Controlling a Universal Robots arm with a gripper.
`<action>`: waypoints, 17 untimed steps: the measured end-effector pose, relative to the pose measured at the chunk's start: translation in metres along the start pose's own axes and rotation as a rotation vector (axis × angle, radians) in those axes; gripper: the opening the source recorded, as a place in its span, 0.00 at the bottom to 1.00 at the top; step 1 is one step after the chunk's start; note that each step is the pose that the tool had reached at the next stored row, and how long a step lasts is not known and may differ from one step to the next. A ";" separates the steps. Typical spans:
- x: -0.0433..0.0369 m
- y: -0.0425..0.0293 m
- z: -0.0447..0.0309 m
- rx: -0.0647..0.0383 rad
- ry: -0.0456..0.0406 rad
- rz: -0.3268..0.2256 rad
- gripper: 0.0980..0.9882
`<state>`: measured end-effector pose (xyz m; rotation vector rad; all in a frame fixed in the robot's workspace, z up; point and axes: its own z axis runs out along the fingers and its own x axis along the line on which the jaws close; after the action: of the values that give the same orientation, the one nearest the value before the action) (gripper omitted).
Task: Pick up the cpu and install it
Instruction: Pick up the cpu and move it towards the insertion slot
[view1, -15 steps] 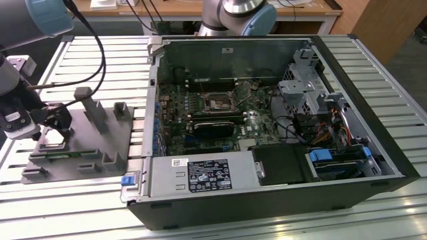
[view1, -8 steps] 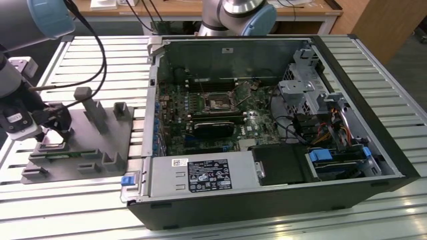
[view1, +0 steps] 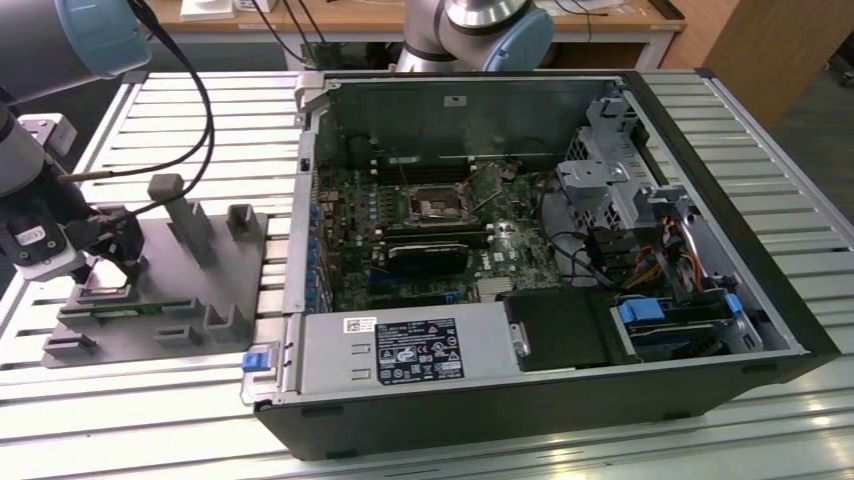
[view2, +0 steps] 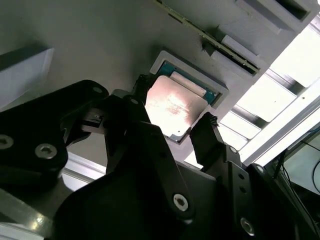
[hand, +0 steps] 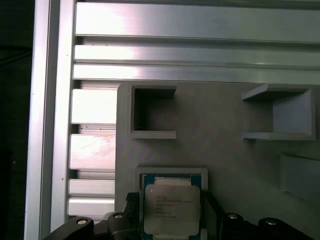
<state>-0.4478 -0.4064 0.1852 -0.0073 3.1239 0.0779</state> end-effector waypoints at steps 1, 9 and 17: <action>0.0000 0.0000 0.0000 0.000 -0.0001 0.000 0.59; 0.0000 0.0000 0.0000 0.000 -0.0002 -0.001 0.57; -0.0002 0.0000 -0.0001 0.000 -0.0003 -0.001 0.49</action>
<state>-0.4476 -0.4063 0.1853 -0.0084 3.1235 0.0782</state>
